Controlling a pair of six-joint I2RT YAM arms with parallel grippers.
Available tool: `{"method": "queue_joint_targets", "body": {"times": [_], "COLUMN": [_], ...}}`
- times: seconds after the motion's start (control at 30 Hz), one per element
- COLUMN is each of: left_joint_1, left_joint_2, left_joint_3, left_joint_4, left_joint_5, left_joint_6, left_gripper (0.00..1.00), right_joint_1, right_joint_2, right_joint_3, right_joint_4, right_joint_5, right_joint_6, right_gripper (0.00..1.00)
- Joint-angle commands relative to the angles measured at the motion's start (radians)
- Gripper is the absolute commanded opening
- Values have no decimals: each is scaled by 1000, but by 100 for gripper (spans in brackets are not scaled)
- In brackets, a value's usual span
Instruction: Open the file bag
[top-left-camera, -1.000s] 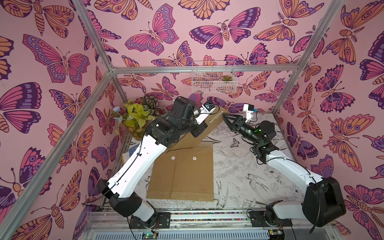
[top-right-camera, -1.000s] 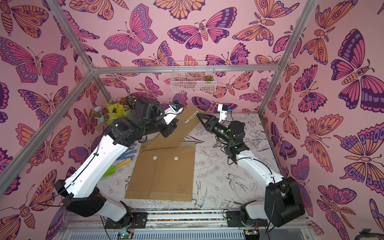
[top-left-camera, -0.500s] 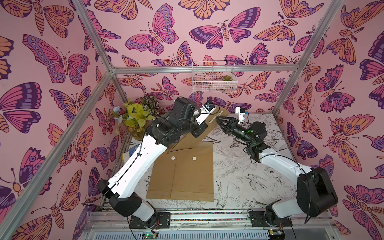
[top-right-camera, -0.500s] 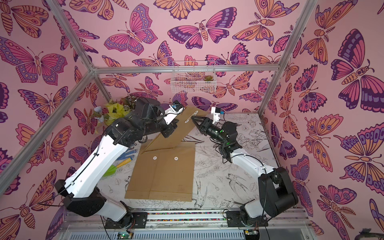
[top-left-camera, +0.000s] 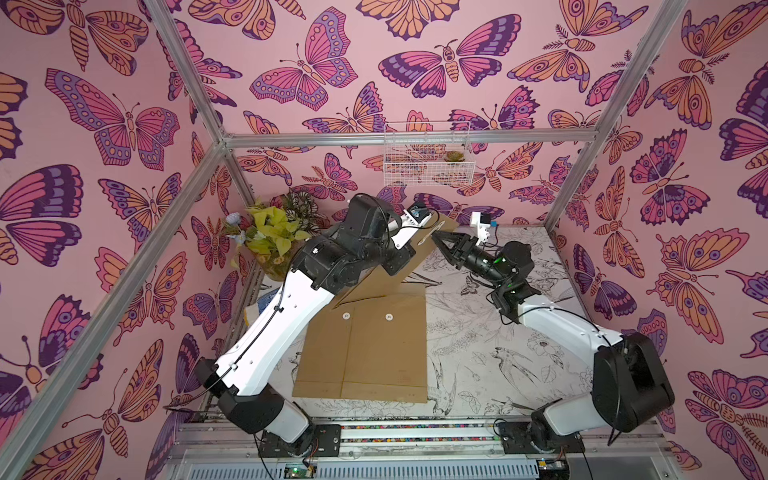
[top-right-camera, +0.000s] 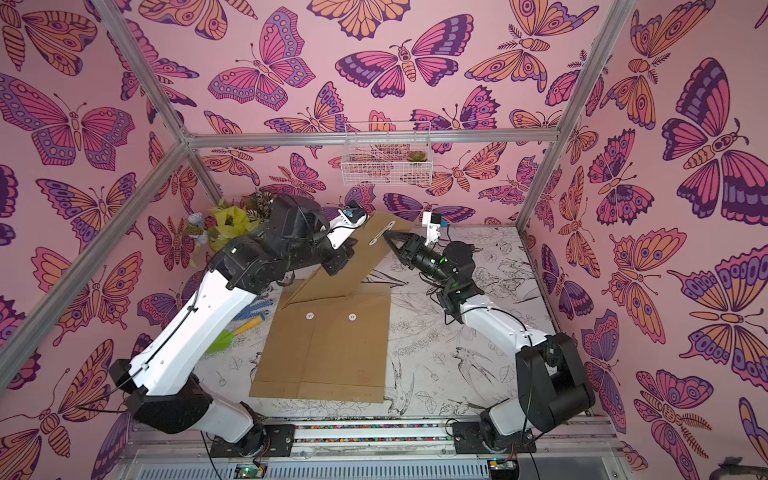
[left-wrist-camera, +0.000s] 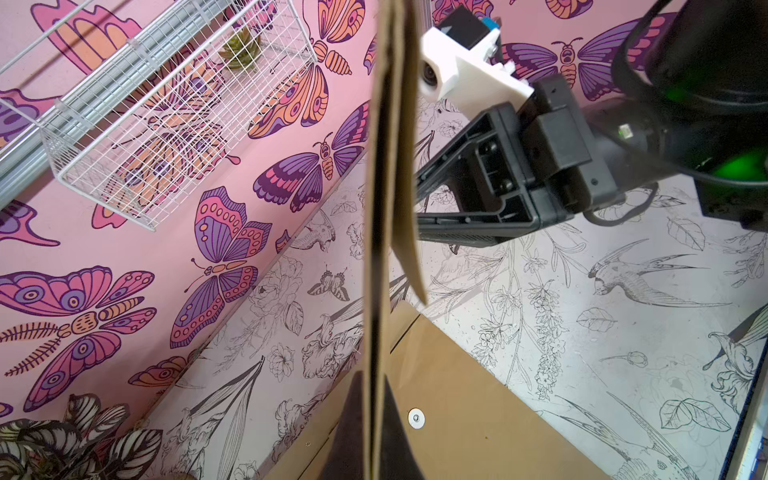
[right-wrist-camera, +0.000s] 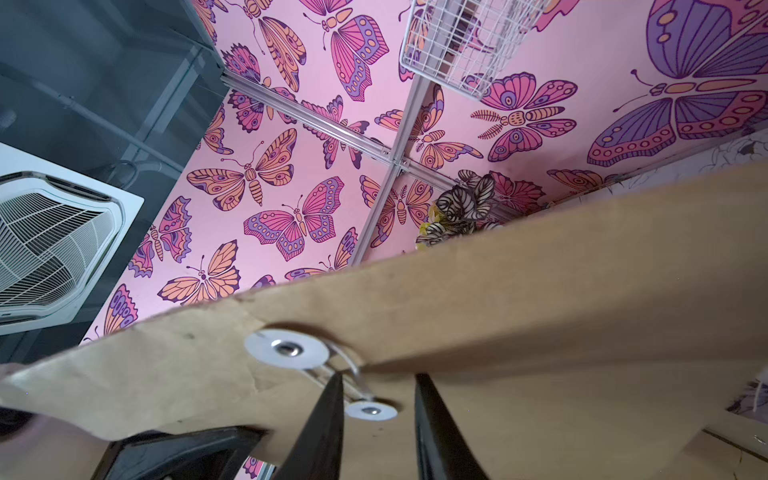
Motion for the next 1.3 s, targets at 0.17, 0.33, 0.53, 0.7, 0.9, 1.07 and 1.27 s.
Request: {"method": "queue_joint_targets", "body": {"times": [0.17, 0.33, 0.53, 0.7, 0.9, 1.07, 1.27], "left_joint_1": [-5, -5, -6, -5, -5, -5, -8], "left_joint_2": [-17, -21, -32, -30, -23, -28, -29], "left_joint_3": [-24, -29, -36, -44, -22, -10, -12], "left_joint_4": [-6, -8, -11, -11, -28, -43, -50], "left_joint_5": [-9, -22, -38, -42, -45, -42, -36], "left_joint_6": [3, 7, 13, 13, 18, 15, 6], "left_gripper": [0, 0, 0, 0, 0, 0, 0], "right_joint_1": [4, -2, -12, -22, -31, -41, -41], "right_joint_2": [2, -22, -117, -181, -195, -129, -58], "right_joint_3": [62, 74, 83, 79, 85, 134, 184], "right_joint_4": [-56, -258, -560, -631, -557, -514, -503], "right_joint_5": [-19, 9, 106, 133, 12, -135, -186], "right_joint_6": [-42, -127, -317, -415, -500, -486, -461], "right_gripper": [21, 10, 8, 11, 29, 53, 57]}}
